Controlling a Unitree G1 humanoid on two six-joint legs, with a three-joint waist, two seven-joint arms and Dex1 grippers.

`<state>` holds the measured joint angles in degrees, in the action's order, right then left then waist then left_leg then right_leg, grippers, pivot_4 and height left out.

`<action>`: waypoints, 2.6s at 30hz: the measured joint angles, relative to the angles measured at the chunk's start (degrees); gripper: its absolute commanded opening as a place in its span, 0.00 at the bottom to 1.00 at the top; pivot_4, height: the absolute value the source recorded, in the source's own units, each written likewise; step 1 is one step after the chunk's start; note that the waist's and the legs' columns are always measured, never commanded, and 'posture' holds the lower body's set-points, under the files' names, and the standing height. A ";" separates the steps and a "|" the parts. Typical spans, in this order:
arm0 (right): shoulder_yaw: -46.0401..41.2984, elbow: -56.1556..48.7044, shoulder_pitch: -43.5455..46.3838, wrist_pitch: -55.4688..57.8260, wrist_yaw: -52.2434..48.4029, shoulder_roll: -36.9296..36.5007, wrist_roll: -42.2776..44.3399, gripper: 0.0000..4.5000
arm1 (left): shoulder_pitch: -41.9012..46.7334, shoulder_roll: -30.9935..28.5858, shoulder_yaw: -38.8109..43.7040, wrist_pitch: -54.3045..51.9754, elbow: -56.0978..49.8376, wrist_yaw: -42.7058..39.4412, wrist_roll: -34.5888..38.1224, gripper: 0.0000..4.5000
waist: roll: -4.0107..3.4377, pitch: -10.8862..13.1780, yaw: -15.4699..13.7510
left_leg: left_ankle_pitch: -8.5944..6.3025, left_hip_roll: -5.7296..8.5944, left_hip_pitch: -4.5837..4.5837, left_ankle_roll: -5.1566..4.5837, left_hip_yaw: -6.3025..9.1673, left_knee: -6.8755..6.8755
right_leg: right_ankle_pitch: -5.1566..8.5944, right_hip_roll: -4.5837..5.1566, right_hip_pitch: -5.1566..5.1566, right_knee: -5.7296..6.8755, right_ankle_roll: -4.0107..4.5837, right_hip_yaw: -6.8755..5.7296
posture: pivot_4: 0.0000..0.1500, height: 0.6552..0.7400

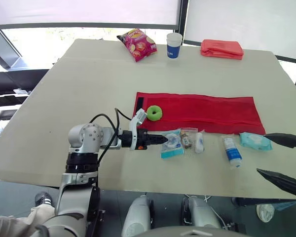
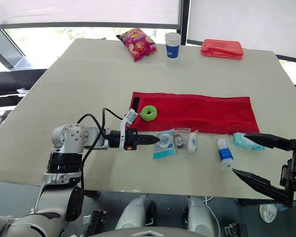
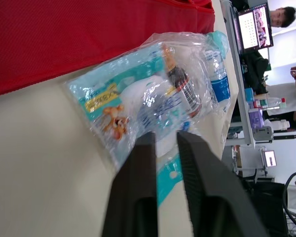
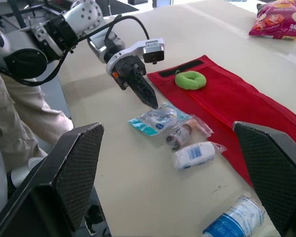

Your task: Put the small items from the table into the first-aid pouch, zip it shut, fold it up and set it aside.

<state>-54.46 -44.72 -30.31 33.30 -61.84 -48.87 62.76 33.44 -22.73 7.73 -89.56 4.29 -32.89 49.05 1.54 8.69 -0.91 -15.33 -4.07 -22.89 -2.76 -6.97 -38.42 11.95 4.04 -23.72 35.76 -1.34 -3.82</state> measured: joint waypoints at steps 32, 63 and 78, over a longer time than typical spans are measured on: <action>1.51 -3.93 -1.92 -1.12 3.64 1.96 0.88 1.00 | 3.28 7.88 5.85 -2.78 5.62 18.92 7.89 0.74 | 0.03 -0.02 -0.40 | 0.00 0.19 0.00 0.00 0.22 -0.05 | 0.01 0.02 0.16 0.01 -0.02 0.04 | 1.00 1.00; 1.78 -10.96 -9.43 -6.55 9.82 7.50 0.66 1.00 | 12.03 2.37 -2.62 -2.53 13.53 14.41 6.38 0.99 | -0.01 -0.09 -0.62 | -0.01 0.49 -0.02 -0.01 0.43 -0.03 | 0.08 0.12 0.16 0.04 -0.12 0.13 | 1.00 1.00; 7.75 -11.59 -8.65 -8.53 12.41 8.10 -1.35 1.00 | 10.19 10.10 -2.15 -0.94 14.77 12.86 1.59 0.01 | 0.03 -0.06 -1.23 | -0.02 0.76 -0.13 -0.06 0.59 -0.03 | 0.11 0.11 0.15 0.03 -0.17 0.20 | 1.00 1.00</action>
<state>-46.71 -56.31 -38.96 24.77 -49.44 -40.77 61.41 43.63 -12.63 5.57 -90.50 19.06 -20.03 50.65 1.57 8.63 -2.14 -15.35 -3.31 -23.03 -2.82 -6.38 -38.45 12.06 4.15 -23.57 35.79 -1.51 -3.62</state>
